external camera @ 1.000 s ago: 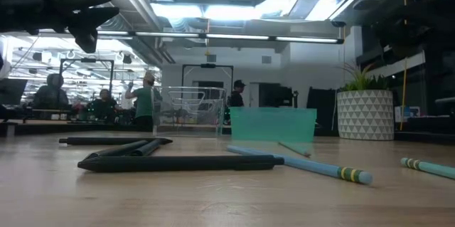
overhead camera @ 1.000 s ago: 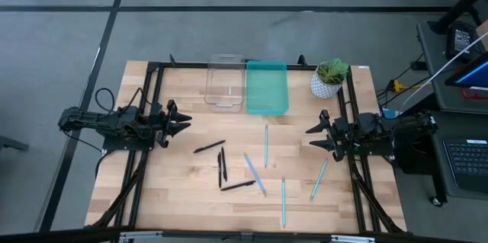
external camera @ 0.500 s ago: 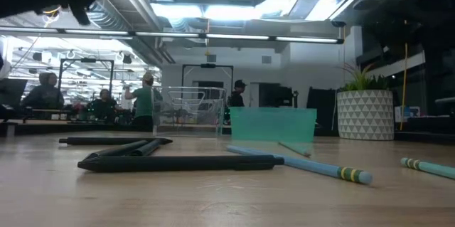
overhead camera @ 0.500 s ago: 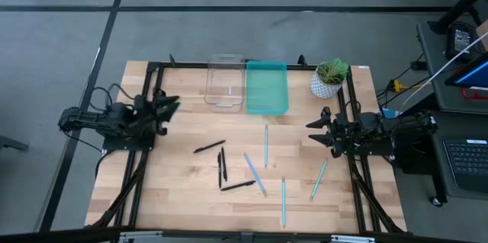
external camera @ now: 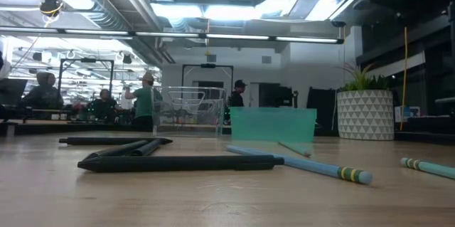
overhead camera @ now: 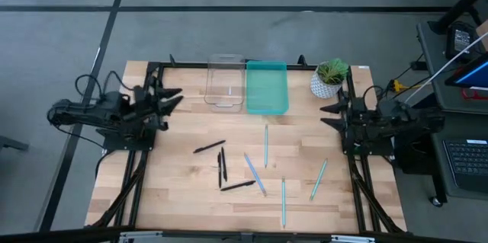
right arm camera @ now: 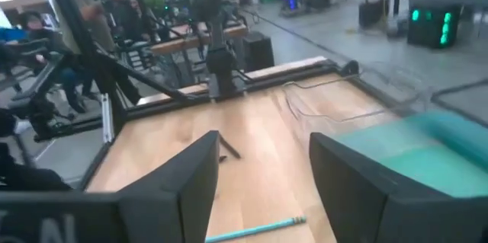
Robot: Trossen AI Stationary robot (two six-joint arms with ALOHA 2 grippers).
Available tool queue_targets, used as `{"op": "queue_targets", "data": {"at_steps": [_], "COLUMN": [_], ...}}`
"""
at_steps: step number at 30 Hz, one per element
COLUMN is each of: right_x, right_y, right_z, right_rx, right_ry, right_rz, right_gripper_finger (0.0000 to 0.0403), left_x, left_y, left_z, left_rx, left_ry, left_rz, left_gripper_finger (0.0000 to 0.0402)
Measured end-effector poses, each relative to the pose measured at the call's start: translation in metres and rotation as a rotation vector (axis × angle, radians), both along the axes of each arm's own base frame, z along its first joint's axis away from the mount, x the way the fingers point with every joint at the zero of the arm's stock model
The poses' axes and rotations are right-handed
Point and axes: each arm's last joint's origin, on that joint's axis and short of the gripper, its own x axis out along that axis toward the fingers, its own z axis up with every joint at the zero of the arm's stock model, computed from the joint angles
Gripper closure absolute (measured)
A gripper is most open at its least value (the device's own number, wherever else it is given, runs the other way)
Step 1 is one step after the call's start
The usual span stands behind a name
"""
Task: Sort pens & pencils
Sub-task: Put the light blue pencil into the light blue bin
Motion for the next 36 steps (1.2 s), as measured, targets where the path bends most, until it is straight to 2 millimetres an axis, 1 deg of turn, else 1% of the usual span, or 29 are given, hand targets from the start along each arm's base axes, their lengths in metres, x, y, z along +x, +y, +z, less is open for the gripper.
{"op": "queue_targets", "data": {"at_steps": [4,7,12,15,17,19,22,25,29,33,36], "right_x": [0.004,0.011,0.032,0.047,0.056,0.063,0.074,0.084,0.09,0.091,0.092], "right_y": [0.001,0.002,0.005,0.007,0.008,0.01,0.013,0.019,0.027,0.042,0.055], "right_z": [0.014,0.022,0.032,0.035,0.035,0.032,0.022,0.005,-0.02,-0.037,-0.043], "right_rx": [0.062,0.104,0.123,0.116,0.144,0.212,0.374,0.519,0.687,0.788,0.82], "right_ry": [0.081,0.172,0.354,0.472,0.555,0.65,0.767,0.899,1.11,1.274,1.326], "right_rz": [-0.007,-0.021,-0.081,-0.14,-0.172,-0.221,-0.287,-0.335,-0.429,-0.487,-0.507], "right_gripper_finger": [0.0198,0.0198,0.0198,0.0198,0.0198,0.0198,0.0198,0.0198,0.0198,0.0198,0.0198], "left_x": [0.02,0.033,0.053,0.062,0.066,0.068,0.069,0.069,0.069,0.069,0.069], "left_y": [-0.002,-0.002,-0.003,-0.004,-0.004,-0.004,-0.003,-0.003,-0.003,-0.003,-0.003], "left_z": [0.001,-0.004,-0.019,-0.027,-0.031,-0.033,-0.033,-0.033,-0.033,-0.033,-0.032], "left_rx": [0.004,-0.05,-0.169,-0.178,-0.176,-0.177,-0.18,-0.181,-0.181,-0.178,-0.176], "left_ry": [0.087,0.132,0.202,0.253,0.279,0.291,0.29,0.287,0.284,0.285,0.283], "left_rz": [-0.001,0.007,0.022,0.027,0.034,0.061,0.086,0.092,0.093,0.093,0.093], "left_gripper_finger": [0.0283,0.0283,0.0283,0.0283,0.0283,0.0283,0.0283,0.0283,0.0283,0.0283,0.0283]}}
